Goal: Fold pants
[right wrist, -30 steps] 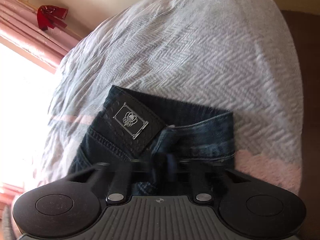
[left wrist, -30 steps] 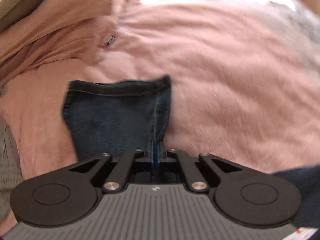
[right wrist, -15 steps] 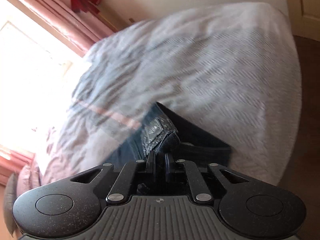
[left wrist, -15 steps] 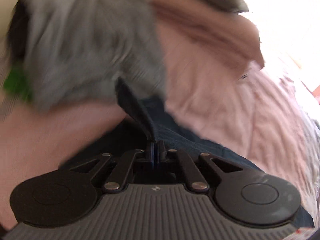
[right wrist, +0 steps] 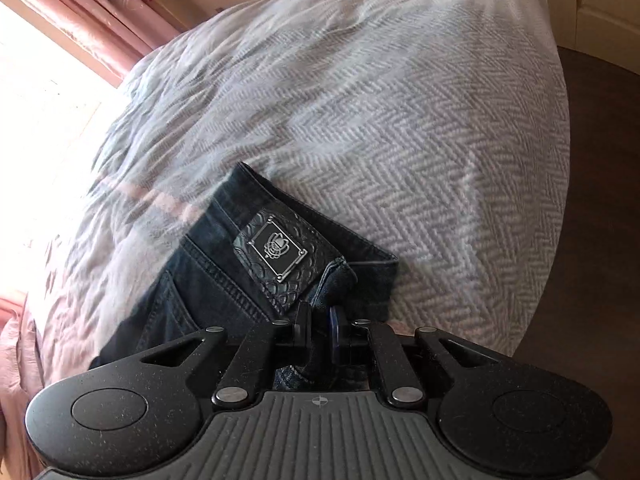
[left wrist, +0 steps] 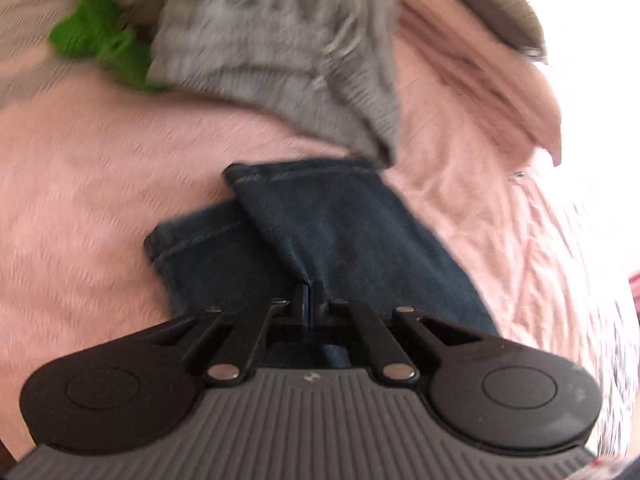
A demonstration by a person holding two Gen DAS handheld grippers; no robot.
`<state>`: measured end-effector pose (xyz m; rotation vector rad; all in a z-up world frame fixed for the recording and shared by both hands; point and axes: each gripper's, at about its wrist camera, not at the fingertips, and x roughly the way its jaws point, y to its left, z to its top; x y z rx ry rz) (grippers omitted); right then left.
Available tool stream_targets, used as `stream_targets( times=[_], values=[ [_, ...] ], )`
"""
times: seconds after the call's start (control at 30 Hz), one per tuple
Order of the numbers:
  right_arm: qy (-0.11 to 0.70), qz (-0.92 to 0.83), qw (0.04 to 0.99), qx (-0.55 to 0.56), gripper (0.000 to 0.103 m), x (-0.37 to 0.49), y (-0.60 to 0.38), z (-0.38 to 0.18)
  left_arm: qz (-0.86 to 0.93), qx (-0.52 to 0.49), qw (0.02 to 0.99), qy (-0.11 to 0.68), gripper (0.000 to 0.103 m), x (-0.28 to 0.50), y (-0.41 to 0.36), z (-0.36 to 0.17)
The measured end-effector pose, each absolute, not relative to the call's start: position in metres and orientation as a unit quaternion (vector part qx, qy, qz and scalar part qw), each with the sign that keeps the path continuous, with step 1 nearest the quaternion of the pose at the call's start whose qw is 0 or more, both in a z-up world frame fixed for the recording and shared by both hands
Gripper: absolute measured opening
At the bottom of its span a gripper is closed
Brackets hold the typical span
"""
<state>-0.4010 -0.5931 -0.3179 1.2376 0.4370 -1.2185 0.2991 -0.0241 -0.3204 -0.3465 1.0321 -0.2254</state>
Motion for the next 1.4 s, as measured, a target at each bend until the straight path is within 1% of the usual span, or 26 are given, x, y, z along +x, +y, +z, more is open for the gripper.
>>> stream_targets(
  times=[0.13, 0.17, 0.23, 0.27, 0.33, 0.43, 0.57, 0.73, 0.83, 0.97, 1.03, 1.07, 1.1, 1.13, 1.17, 1.2, 1.3, 1.4],
  values=[
    [0.188, -0.516, 0.655, 0.52, 0.005, -0.401, -0.599, -0.298, -0.129, -0.141, 0.868, 0.458, 0.0, 0.281, -0.02, -0.3],
    [0.188, -0.515, 0.657, 0.518, 0.005, -0.402, -0.601, -0.297, -0.129, -0.128, 0.869, 0.46, 0.0, 0.276, -0.017, -0.301],
    [0.205, -0.519, 0.648, 0.517, 0.005, -0.404, -0.602, -0.305, -0.109, -0.097, 0.86, 0.489, 0.0, 0.271, -0.014, -0.319],
    [0.218, -0.522, 0.639, 0.521, 0.005, -0.404, -0.602, -0.314, -0.094, -0.092, 0.854, 0.503, 0.0, 0.271, -0.013, -0.329],
    [0.226, -0.526, 0.625, 0.531, 0.005, -0.405, -0.601, -0.326, -0.085, -0.102, 0.857, 0.498, 0.0, 0.269, -0.013, -0.331],
    [0.206, -0.524, 0.635, 0.529, 0.005, -0.408, -0.598, -0.321, -0.102, -0.077, 0.871, 0.474, 0.0, 0.266, -0.024, -0.316],
    [0.187, -0.509, 0.648, 0.534, 0.005, -0.419, -0.595, -0.314, -0.113, -0.085, 0.876, 0.462, 0.001, 0.259, -0.013, -0.302],
    [0.192, -0.523, 0.625, 0.547, 0.005, -0.426, -0.58, -0.333, -0.08, -0.053, 0.866, 0.491, 0.001, 0.26, -0.019, -0.331],
    [0.166, -0.525, 0.628, 0.551, 0.005, -0.431, -0.573, -0.33, -0.083, -0.039, 0.869, 0.486, 0.0, 0.258, -0.022, -0.331],
    [0.174, -0.525, 0.641, 0.532, 0.005, -0.429, -0.572, -0.329, -0.085, -0.033, 0.866, 0.492, 0.001, 0.259, -0.021, -0.332],
    [0.198, -0.533, 0.638, 0.52, 0.005, -0.422, -0.574, -0.341, -0.085, 0.001, 0.865, 0.495, 0.003, 0.26, -0.032, -0.337],
    [0.206, -0.533, 0.627, 0.529, 0.006, -0.42, -0.576, -0.35, -0.084, 0.019, 0.864, 0.496, 0.004, 0.258, -0.036, -0.338],
    [0.213, -0.537, 0.613, 0.54, 0.018, -0.419, -0.578, -0.356, -0.083, 0.03, 0.862, 0.5, 0.005, 0.256, -0.038, -0.336],
    [0.218, -0.548, 0.6, 0.541, 0.033, -0.419, -0.578, -0.354, -0.082, 0.036, 0.861, 0.501, 0.008, 0.254, -0.039, -0.333],
    [0.223, -0.558, 0.593, 0.535, 0.039, -0.42, -0.576, -0.348, -0.079, 0.044, 0.858, 0.506, 0.012, 0.253, -0.039, -0.329],
    [0.235, -0.568, 0.592, 0.521, 0.043, -0.42, -0.575, -0.341, -0.068, 0.055, 0.857, 0.508, 0.018, 0.251, -0.039, -0.325],
    [0.285, -0.624, 0.594, 0.421, 0.044, -0.415, -0.569, -0.311, -0.053, 0.06, 0.866, 0.493, 0.018, 0.241, -0.039, -0.304],
    [0.287, -0.624, 0.65, 0.324, 0.044, -0.398, -0.567, -0.288, -0.098, 0.078, 0.877, 0.464, 0.018, 0.23, -0.062, -0.291]
  ],
)
